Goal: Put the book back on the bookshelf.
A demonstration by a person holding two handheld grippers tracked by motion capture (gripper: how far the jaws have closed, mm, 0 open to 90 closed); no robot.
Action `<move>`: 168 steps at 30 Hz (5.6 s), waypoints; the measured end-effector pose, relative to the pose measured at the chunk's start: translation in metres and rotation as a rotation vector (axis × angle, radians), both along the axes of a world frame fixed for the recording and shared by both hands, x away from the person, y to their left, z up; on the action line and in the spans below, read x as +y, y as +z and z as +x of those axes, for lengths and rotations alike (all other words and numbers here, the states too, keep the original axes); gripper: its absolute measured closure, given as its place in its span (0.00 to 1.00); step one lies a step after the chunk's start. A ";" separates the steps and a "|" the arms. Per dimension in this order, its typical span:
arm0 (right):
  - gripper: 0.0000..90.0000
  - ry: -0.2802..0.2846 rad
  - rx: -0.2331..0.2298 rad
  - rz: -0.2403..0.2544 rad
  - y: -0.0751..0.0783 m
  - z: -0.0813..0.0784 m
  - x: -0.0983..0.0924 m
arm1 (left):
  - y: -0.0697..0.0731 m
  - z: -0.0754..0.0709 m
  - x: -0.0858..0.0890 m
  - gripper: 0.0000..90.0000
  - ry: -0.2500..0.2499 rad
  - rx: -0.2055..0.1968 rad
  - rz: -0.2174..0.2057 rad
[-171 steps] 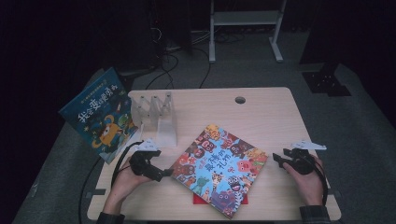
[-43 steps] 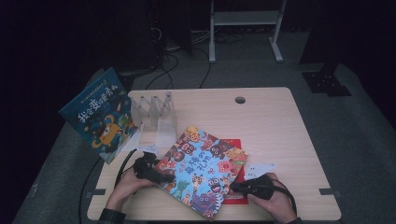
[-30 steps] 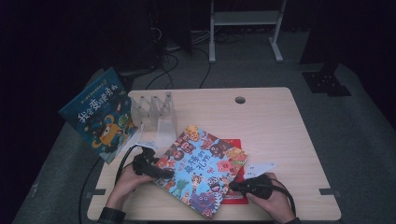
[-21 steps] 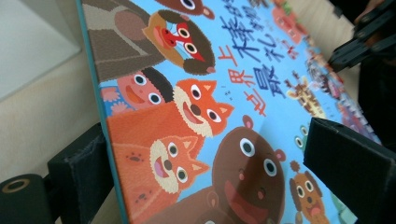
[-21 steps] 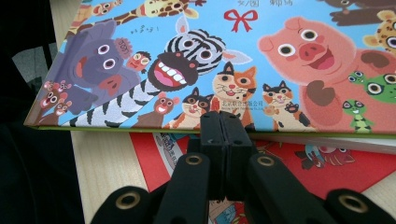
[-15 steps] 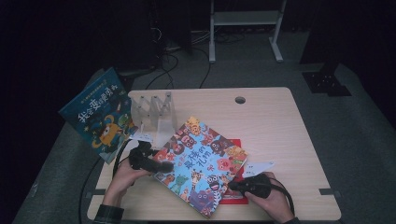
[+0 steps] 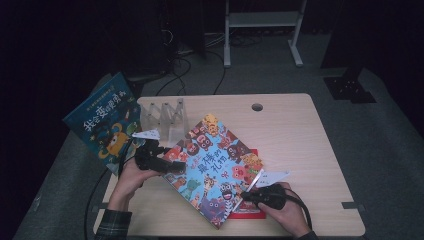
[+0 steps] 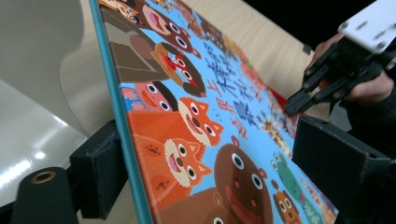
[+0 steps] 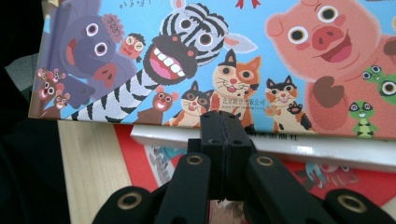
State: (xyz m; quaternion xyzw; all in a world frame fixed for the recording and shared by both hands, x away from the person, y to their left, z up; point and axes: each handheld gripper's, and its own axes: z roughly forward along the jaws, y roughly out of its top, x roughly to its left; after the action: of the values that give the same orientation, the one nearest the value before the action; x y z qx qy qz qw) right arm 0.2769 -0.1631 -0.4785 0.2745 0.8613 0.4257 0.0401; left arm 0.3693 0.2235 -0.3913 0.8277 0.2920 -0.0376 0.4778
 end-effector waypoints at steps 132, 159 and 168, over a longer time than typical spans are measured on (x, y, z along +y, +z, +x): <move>0.28 -0.818 -0.069 -0.138 -0.024 0.089 -0.140 | 0.199 -0.039 0.054 0.90 0.100 -0.070 0.371; 0.29 -0.827 -0.069 -0.137 -0.024 0.090 -0.141 | 0.191 -0.056 0.154 0.90 0.466 -0.045 0.341; 0.29 -0.833 -0.069 -0.137 -0.024 0.090 -0.141 | 0.187 -0.055 0.167 0.90 0.522 -0.025 0.340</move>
State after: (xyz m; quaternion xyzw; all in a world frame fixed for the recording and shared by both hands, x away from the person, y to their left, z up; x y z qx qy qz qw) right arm 0.3668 -0.3045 -0.5023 0.5814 0.7013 0.3239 0.2554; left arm 0.3145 0.3908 -0.2045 0.7931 0.4909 0.1462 0.3297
